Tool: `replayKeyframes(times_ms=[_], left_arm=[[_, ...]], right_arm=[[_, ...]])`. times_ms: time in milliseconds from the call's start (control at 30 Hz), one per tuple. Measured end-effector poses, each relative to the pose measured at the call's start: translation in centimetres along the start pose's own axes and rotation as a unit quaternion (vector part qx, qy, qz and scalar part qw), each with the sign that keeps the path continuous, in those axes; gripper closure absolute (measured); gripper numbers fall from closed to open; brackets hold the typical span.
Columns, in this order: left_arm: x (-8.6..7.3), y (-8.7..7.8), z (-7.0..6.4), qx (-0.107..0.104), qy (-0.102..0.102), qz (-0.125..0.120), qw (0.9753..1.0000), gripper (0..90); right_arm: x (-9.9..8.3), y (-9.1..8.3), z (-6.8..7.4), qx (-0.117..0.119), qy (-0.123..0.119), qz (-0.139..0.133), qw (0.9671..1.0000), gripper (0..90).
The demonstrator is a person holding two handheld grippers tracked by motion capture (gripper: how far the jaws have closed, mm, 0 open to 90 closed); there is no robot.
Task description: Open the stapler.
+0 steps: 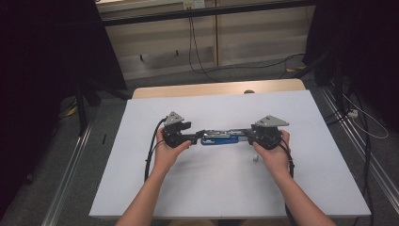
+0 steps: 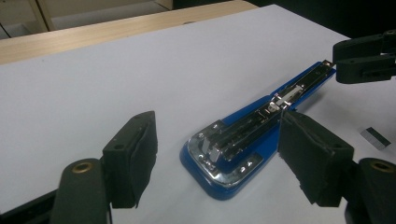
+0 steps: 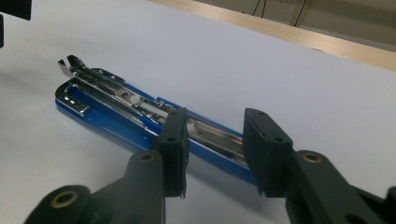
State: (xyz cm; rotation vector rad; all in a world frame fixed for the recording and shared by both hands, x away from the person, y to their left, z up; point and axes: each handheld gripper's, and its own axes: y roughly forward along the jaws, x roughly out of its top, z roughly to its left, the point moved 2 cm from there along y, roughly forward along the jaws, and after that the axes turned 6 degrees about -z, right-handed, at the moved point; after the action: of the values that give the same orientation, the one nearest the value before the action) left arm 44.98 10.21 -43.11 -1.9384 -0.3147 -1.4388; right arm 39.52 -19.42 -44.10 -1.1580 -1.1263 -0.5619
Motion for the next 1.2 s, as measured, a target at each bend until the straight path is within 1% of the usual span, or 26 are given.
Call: replayKeyframes(times_ms=[67,167,233,300,333,400,600,667,700,800,867,933,1000,1033,1067,1133,1167,1200], left_arm=[[0.0,-0.5,0.0,0.002,0.002,-0.004,1.0,26.0],[0.0,-1.3,0.0,0.002,-0.005,-0.008,1.0,24.0],[-0.2,-1.8,0.2,0.007,0.0,-0.007,0.9999,21.2],[-0.4,-2.3,0.4,0.011,-0.002,-0.006,0.9999,18.3],[-0.5,-2.5,0.5,0.013,-0.006,-0.006,0.9999,17.6],[-0.8,-2.9,0.6,0.014,-0.005,-0.003,0.9999,15.7],[-1.7,-4.0,0.7,0.016,-0.006,0.003,0.9998,12.5],[-1.9,-4.4,0.8,0.018,-0.003,0.004,0.9998,11.9],[-2.0,-4.5,0.8,0.018,-0.004,0.003,0.9998,11.4],[-2.2,-5.0,0.8,0.017,0.003,-0.002,0.9998,11.1],[-2.4,-5.3,0.7,0.019,0.001,-0.001,0.9998,10.4],[-2.6,-5.7,0.8,0.029,0.003,-0.004,0.9996,8.3],[-2.9,-6.1,0.8,0.03,0.005,-0.005,0.9995,7.1],[-3.0,-6.2,0.8,0.029,0.006,-0.006,0.9995,6.5],[-3.1,-6.5,0.8,0.028,0.012,-0.005,0.9995,6.3],[-3.4,-6.8,0.8,0.032,0.015,-0.008,0.9993,6.4],[-3.5,-6.9,0.8,0.033,0.013,-0.008,0.9993,6.3],[-3.6,-7.0,0.8,0.033,0.012,-0.01,0.9993,6.4]], right_arm=[[-0.1,-0.4,0.1,-0.001,0.004,0.001,1.0,53.6],[-0.4,-1.1,0.1,-0.001,0.008,0.0,1.0,50.5],[-0.6,-1.6,0.1,-0.001,0.01,-0.001,1.0,47.5],[-0.8,-2.0,0.1,-0.001,0.008,-0.004,1.0,46.1],[-0.9,-2.2,0.1,0.0,0.008,-0.005,1.0,43.8],[-1.3,-2.5,0.3,0.003,0.008,-0.002,1.0,39.3],[-2.3,-3.2,0.5,0.006,0.01,0.008,0.9999,34.6],[-2.6,-3.5,0.5,0.006,0.015,0.006,0.9998,33.7],[-2.6,-3.6,0.5,0.007,0.017,0.006,0.9998,32.9],[-2.8,-4.0,0.6,0.008,0.022,0.008,0.9997,32.0],[-2.8,-4.3,0.7,0.006,0.018,0.007,0.9998,30.9],[-2.9,-4.4,0.7,0.006,0.016,0.009,0.9998,30.0],[-3.2,-4.4,0.8,0.007,0.016,0.014,0.9998,29.0],[-3.4,-4.5,0.8,0.009,0.02,0.014,0.9997,27.9],[-3.5,-4.5,0.8,0.008,0.02,0.014,0.9997,26.8],[-3.9,-4.7,0.8,0.01,0.026,0.015,0.9995,25.2],[-4.2,-4.9,0.7,0.01,0.033,0.017,0.9993,25.2],[-4.3,-5.0,0.6,0.009,0.035,0.021,0.9992,25.7]])
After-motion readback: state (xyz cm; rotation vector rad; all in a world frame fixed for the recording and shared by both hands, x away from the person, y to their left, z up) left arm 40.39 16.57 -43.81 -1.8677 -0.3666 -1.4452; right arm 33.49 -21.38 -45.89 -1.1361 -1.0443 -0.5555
